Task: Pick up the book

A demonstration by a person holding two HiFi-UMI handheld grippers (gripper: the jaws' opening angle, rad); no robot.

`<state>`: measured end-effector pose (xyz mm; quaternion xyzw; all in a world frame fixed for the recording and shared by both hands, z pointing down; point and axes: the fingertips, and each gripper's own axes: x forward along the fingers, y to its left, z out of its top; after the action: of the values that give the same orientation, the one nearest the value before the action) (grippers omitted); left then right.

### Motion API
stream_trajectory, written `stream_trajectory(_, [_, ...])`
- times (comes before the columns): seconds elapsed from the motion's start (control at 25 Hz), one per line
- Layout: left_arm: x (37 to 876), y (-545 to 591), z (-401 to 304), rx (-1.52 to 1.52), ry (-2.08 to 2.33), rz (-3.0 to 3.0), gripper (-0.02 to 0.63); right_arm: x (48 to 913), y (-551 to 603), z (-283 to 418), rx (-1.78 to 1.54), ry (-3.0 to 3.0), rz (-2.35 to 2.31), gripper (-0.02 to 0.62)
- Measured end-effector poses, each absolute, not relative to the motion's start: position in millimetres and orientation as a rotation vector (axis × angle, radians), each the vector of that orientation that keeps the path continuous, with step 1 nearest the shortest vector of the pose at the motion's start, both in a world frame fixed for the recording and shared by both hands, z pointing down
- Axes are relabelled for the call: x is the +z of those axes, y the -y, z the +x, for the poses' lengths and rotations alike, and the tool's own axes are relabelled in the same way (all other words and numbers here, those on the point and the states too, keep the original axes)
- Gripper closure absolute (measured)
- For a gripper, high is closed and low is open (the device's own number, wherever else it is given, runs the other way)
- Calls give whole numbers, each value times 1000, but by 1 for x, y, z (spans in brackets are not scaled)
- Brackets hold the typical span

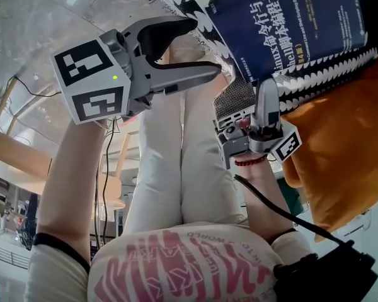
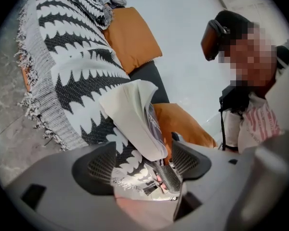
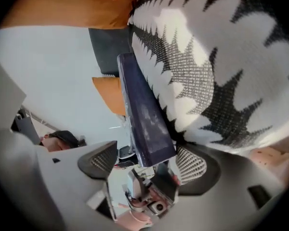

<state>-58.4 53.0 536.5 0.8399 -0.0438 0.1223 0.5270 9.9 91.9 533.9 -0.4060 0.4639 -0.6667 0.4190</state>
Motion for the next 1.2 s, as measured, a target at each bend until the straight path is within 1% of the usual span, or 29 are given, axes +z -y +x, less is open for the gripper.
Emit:
stream_trajectory(0.32, [532,-53,-59,292,113,2018,250,494,-82,3,-1587,-1238,-756,215])
stream_trajectory(0.4, [530,-52,-55,263,103,2007,250,492,-82,3,-1592,-1234,-746,216])
stream_trajectory(0.48, [531,-49,-51,224,106,1981,233,494,-83,3,-1602,-1231,-748,215])
stream_trajectory(1.2, [513,-39,-21,129,2,1841,233,484,-70,1,-1608,-1259,-709,215])
